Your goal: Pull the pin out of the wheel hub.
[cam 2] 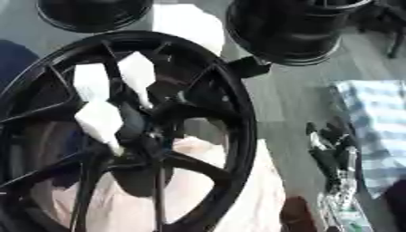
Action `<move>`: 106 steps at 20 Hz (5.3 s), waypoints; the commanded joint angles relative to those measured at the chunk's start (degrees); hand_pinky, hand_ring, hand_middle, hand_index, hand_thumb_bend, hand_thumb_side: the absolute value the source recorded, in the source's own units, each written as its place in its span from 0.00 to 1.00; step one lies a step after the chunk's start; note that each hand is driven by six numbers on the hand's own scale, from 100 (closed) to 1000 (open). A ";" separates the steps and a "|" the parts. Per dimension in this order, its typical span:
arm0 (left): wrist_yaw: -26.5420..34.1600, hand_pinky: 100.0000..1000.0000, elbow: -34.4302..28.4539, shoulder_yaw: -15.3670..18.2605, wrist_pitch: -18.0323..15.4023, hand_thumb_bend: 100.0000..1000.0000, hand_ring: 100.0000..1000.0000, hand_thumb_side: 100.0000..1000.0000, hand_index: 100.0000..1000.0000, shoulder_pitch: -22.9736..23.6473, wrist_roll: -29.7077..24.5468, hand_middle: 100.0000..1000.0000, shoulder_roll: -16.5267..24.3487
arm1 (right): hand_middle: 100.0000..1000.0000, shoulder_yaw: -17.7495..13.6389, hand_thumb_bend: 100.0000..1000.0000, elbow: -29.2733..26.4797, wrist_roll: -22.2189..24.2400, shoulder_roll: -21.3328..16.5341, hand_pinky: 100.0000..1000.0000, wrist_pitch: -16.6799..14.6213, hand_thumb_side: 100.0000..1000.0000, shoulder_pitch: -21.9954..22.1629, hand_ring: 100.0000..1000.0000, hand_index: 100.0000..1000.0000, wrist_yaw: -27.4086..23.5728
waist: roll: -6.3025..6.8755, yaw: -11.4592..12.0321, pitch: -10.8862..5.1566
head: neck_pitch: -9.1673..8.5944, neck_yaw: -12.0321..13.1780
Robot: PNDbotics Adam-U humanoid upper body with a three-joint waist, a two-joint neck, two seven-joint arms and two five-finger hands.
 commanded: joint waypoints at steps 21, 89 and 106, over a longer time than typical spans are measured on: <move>-3.07 0.50 -7.85 -1.16 0.53 0.00 0.55 0.75 0.64 -3.96 -2.17 0.43 5.74 | 0.56 -1.05 0.38 -1.90 -0.54 -0.39 0.65 -0.28 0.20 -0.18 0.73 0.70 -0.15 | 0.10 -0.56 0.03 | 0.94 3.41; -19.28 0.83 -11.43 -40.60 18.80 0.63 0.78 0.69 0.84 -56.91 -74.55 0.75 25.52 | 0.56 -2.45 0.37 -4.27 -1.85 -2.61 0.65 0.31 0.23 4.16 0.73 0.70 1.87 | 3.39 0.79 -0.14 | 2.57 -1.02; -21.78 0.83 -15.75 -39.30 20.34 0.66 0.78 0.65 0.83 -49.58 -74.55 0.72 31.85 | 0.56 -2.20 0.38 -4.47 -1.55 -2.56 0.65 0.32 0.22 3.52 0.73 0.70 1.80 | 3.47 0.17 0.48 | 2.10 -0.99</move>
